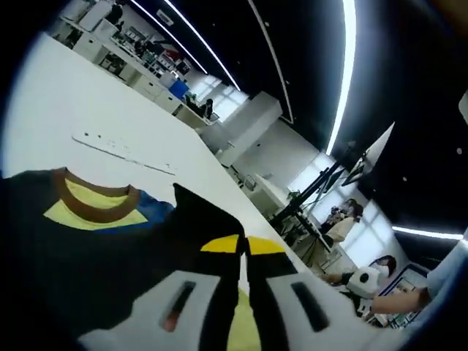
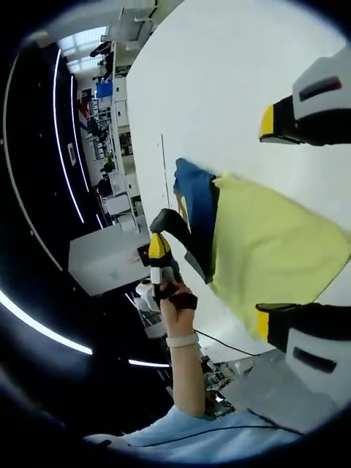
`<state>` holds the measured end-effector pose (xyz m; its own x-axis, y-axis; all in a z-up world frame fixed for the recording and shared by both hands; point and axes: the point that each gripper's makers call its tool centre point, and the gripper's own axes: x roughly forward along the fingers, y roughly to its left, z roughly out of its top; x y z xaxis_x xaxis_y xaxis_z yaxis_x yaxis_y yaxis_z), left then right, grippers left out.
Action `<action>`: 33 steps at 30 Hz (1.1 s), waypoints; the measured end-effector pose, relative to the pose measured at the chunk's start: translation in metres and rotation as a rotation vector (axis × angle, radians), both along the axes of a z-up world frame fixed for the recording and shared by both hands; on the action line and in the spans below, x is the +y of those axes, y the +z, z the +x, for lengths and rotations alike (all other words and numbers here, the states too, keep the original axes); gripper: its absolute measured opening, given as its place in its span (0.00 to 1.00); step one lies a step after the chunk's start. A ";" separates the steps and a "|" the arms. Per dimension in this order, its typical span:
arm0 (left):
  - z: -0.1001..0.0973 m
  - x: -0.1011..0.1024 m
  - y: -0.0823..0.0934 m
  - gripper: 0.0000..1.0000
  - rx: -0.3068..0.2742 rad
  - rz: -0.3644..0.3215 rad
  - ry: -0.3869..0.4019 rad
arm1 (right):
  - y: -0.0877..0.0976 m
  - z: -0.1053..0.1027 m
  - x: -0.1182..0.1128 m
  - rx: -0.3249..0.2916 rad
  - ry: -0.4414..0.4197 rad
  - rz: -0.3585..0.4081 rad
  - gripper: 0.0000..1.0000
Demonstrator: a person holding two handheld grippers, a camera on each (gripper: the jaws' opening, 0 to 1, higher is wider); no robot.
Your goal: Fold the garment on the visible template until the final outline fits inside the template.
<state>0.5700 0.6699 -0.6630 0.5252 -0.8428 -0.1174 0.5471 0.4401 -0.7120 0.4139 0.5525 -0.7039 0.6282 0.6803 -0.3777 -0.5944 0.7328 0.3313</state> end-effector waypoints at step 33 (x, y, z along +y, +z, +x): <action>-0.015 -0.009 -0.066 0.41 0.049 0.211 -0.094 | -0.006 -0.004 0.005 0.019 -0.010 0.023 0.90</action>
<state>0.5552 0.6608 -0.7291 0.4351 -0.8417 -0.3199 0.5597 0.5311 -0.6362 0.4101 0.5579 -0.7095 0.6277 0.6827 -0.3740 -0.5804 0.7307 0.3596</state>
